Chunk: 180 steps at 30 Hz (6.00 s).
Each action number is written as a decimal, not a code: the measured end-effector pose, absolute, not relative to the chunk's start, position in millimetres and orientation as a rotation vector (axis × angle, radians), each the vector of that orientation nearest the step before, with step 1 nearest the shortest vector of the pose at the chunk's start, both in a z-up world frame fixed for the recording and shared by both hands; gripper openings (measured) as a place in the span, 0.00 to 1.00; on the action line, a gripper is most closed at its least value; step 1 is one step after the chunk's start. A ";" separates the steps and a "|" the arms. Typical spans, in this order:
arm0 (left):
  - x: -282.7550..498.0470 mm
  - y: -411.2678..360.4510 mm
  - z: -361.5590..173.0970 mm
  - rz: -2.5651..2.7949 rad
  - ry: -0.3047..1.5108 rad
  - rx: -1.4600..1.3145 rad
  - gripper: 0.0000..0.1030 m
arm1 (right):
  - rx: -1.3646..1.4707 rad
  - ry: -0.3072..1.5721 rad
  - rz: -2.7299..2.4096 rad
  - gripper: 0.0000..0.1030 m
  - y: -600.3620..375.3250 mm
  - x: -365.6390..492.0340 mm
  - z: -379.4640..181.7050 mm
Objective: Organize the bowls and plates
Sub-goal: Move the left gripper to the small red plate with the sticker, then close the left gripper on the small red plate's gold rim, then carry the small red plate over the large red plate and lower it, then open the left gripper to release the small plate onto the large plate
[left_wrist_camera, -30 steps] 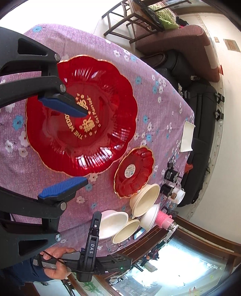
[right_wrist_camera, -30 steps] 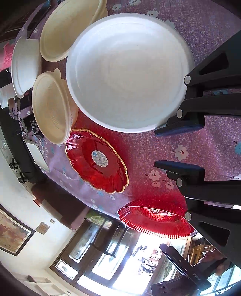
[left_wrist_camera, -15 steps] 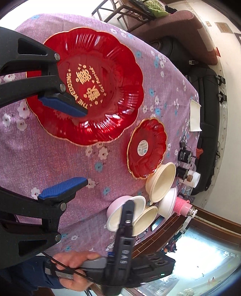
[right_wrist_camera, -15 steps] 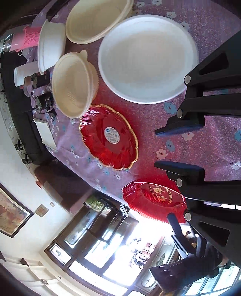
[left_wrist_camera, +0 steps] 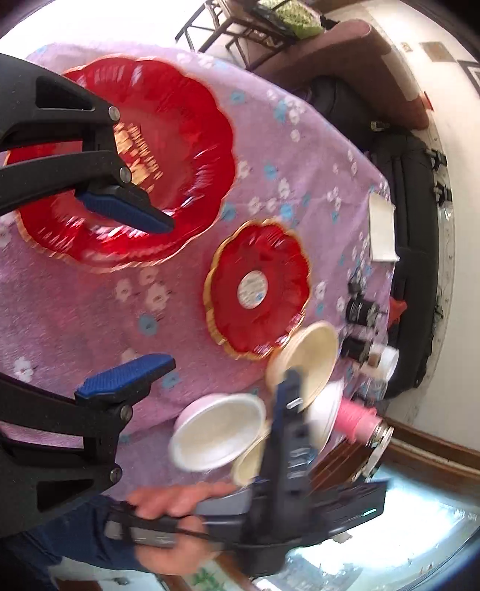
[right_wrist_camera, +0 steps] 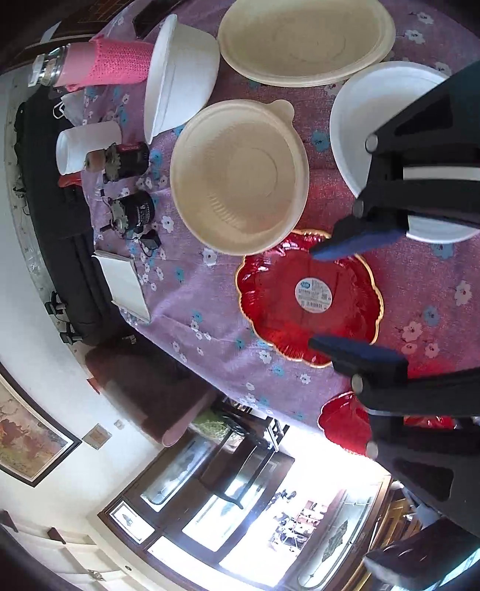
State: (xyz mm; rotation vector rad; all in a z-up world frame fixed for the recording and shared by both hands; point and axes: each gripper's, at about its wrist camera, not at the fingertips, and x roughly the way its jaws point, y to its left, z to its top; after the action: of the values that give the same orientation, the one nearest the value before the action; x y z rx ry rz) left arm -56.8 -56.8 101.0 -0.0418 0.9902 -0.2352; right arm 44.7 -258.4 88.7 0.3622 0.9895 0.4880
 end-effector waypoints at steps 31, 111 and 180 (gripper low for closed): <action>121.7 -28.6 23.7 -0.081 1.278 -0.166 0.17 | 0.398 1.162 0.419 0.19 -268.2 79.0 29.0; -22.8 61.7 86.3 -0.037 1.036 -0.309 0.22 | 0.332 0.971 0.709 0.11 -198.1 16.1 71.0; -78.2 121.9 63.0 0.037 1.082 -0.393 0.82 | 0.082 1.024 0.828 0.62 -98.6 -22.5 57.2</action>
State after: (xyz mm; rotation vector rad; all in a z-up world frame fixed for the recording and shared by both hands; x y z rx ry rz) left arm -78.2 121.9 63.0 -0.3933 1.0819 0.0366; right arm -22.5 -98.6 57.2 0.0823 1.0244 0.8279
